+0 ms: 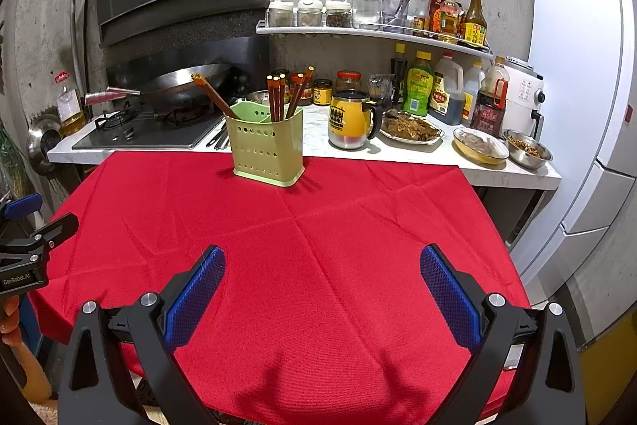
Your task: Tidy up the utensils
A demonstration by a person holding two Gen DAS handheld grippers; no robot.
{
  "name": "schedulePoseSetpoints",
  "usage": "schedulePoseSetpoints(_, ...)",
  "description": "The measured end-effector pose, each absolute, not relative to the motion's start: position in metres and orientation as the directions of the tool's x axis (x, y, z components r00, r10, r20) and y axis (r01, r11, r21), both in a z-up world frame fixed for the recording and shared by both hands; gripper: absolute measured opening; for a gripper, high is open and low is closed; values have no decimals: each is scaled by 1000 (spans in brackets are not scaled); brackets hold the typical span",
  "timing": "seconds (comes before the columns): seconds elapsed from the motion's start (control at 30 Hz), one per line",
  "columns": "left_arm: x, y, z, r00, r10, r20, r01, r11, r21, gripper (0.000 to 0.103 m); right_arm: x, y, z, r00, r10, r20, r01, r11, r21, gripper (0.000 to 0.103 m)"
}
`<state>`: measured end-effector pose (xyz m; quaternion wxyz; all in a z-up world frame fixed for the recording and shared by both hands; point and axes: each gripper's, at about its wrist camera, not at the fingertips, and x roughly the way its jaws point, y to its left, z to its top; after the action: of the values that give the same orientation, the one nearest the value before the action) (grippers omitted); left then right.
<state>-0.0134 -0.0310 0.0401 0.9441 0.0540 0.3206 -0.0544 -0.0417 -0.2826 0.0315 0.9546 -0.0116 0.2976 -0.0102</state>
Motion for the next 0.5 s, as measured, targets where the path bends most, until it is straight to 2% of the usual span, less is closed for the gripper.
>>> schedulePoseSetpoints(0.5,-11,-27,37,785,-68,-616,139,988,67,97,-41,-283,31,821,-28,-570,15,1000,-27,97)
